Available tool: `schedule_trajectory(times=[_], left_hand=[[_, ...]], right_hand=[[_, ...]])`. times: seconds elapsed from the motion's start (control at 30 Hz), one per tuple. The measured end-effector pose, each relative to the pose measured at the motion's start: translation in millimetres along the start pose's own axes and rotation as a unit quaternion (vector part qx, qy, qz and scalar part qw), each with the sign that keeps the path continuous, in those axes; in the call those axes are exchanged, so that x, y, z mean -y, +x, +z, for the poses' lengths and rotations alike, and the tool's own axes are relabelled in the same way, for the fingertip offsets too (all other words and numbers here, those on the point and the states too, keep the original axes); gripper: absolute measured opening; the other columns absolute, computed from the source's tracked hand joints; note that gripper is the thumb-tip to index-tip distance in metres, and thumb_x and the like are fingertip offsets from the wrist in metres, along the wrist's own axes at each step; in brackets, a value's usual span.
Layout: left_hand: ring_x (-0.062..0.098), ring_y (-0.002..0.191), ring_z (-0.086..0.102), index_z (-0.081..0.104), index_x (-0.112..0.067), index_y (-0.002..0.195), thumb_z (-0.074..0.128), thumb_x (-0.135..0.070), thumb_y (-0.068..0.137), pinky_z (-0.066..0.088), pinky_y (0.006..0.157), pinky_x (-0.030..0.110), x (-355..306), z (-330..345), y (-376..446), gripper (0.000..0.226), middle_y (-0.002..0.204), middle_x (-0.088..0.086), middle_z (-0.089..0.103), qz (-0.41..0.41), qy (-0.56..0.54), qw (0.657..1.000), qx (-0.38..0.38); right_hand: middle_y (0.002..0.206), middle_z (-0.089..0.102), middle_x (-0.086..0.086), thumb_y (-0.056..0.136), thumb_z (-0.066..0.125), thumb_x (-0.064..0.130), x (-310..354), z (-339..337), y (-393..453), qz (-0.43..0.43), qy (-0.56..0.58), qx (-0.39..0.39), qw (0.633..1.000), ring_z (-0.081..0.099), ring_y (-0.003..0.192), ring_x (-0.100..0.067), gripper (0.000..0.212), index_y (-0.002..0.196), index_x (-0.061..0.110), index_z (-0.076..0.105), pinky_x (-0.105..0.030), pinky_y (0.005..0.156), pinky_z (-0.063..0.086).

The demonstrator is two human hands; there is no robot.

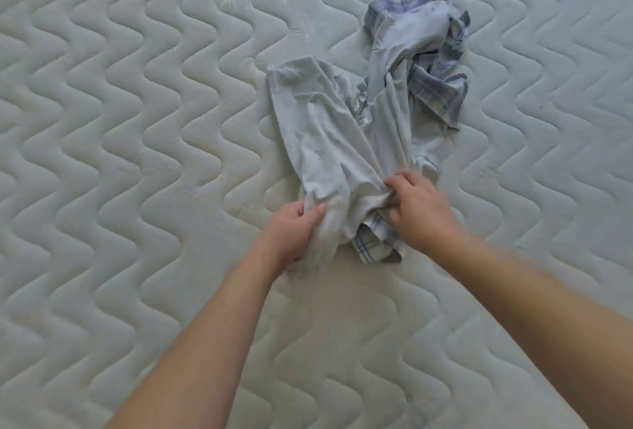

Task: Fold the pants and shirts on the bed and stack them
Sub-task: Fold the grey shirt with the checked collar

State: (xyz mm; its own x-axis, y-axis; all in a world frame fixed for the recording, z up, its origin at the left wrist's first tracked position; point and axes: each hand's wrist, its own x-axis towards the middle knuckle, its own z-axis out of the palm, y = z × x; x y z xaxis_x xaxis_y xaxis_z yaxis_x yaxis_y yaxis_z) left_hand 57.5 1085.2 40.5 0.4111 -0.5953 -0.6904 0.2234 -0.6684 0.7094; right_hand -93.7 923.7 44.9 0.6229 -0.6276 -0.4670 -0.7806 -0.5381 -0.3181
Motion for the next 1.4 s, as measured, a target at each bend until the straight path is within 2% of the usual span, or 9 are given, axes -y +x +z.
schedule_trajectory(times=[0.17, 0.33, 0.57, 0.67, 0.77, 1.0, 1.13, 1.27, 1.4], left_hand=[[0.017, 0.084, 0.070, 0.073, -0.015, 0.094, 0.057, -0.017, 0.099, 0.056, 0.076, 0.028, -3, 51, -71, 0.017, 0.092, 0.003, 0.076, 0.006, -0.076, 0.991, 0.110], [0.019, 0.097, 0.071, 0.073, -0.027, 0.093, 0.059, -0.032, 0.087, 0.057, 0.088, 0.042, -16, 58, -135, 0.015, 0.097, -0.001, 0.077, 0.046, -0.027, 0.998, 0.043], [0.039, 0.096, 0.066, 0.072, -0.007, 0.099, 0.057, -0.034, 0.084, 0.054, 0.086, 0.055, -26, 60, -215, 0.034, 0.096, 0.019, 0.072, 0.083, -0.008, 0.996, -0.008], [0.042, 0.094, 0.066, 0.069, -0.001, 0.097, 0.058, -0.033, 0.086, 0.051, 0.087, 0.056, -29, 72, -244, 0.036, 0.096, 0.023, 0.071, 0.077, -0.036, 0.996, -0.014], [0.025, 0.072, 0.056, 0.057, 0.010, 0.087, 0.059, -0.027, 0.095, 0.053, 0.078, 0.055, -26, 79, -264, 0.038, 0.075, 0.020, 0.059, 0.089, -0.031, 0.993, -0.067], [0.019, 0.064, 0.055, 0.059, 0.007, 0.088, 0.060, -0.026, 0.098, 0.052, 0.057, 0.023, -25, 60, -300, 0.034, 0.072, 0.015, 0.058, 0.123, -0.061, 0.986, -0.094], [0.009, 0.086, 0.062, 0.059, -0.018, 0.107, 0.067, -0.036, 0.092, 0.048, 0.075, 0.024, -34, 47, -314, 0.025, 0.098, -0.003, 0.065, 0.223, 0.065, 0.969, -0.084], [0.025, 0.124, 0.048, 0.037, -0.004, 0.140, 0.085, -0.035, 0.073, 0.042, 0.103, 0.035, -39, 48, -325, 0.088, 0.134, 0.010, 0.046, 0.330, 0.171, 0.921, -0.117], [0.030, 0.129, 0.043, 0.034, -0.017, 0.136, 0.083, -0.047, 0.064, 0.042, 0.103, 0.042, -68, 42, -325, 0.093, 0.135, 0.003, 0.037, 0.386, 0.160, 0.874, -0.247]], right_hand=[[0.153, 0.025, 0.008, 0.095, 0.054, 0.012, 9, -8, -109, -0.003, 0.254, 0.038, 0.967, 0.028, 0.141, -0.009, 0.055, 0.146, 0.020, 0.038, -0.018, 0.113, 0.021], [0.147, 0.027, 0.015, 0.099, 0.053, 0.031, 28, -6, -189, 0.045, 0.417, 0.043, 0.907, 0.036, 0.137, -0.009, 0.059, 0.151, 0.032, 0.024, -0.022, 0.112, 0.034], [0.157, 0.016, 0.004, 0.073, 0.085, 0.019, 43, 2, -272, -0.040, 0.340, 0.038, 0.939, 0.019, 0.146, -0.007, 0.114, 0.154, 0.025, 0.004, -0.028, 0.119, 0.023], [0.145, 0.035, 0.004, 0.081, 0.074, 0.010, 49, -6, -288, 0.044, 0.352, -0.038, 0.934, 0.039, 0.131, -0.011, 0.096, 0.154, 0.020, 0.013, -0.025, 0.102, 0.037], [0.110, 0.054, 0.011, 0.086, 0.059, 0.002, 46, -24, -294, 0.097, 0.366, -0.065, 0.923, 0.059, 0.103, -0.019, 0.065, 0.143, 0.021, 0.033, -0.022, 0.073, 0.040], [0.082, 0.064, 0.009, 0.079, 0.061, -0.001, 37, -84, -323, 0.006, 0.299, -0.098, 0.949, 0.055, 0.077, -0.009, 0.033, 0.102, 0.022, 0.066, -0.006, 0.064, 0.039], [0.080, 0.070, -0.003, 0.088, 0.060, -0.002, 52, -119, -344, 0.026, 0.470, -0.051, 0.881, 0.064, 0.075, -0.016, 0.026, 0.091, 0.022, 0.071, -0.029, 0.069, 0.058], [0.095, 0.073, -0.003, 0.093, 0.059, 0.003, 68, -152, -362, -0.007, 0.594, 0.030, 0.804, 0.069, 0.088, -0.015, 0.026, 0.102, 0.022, 0.073, -0.029, 0.071, 0.058], [0.072, 0.064, 0.003, 0.088, 0.045, -0.003, 77, -188, -371, -0.033, 0.647, 0.053, 0.760, 0.062, 0.067, -0.010, 0.041, 0.095, 0.023, 0.077, -0.032, 0.068, 0.058]])
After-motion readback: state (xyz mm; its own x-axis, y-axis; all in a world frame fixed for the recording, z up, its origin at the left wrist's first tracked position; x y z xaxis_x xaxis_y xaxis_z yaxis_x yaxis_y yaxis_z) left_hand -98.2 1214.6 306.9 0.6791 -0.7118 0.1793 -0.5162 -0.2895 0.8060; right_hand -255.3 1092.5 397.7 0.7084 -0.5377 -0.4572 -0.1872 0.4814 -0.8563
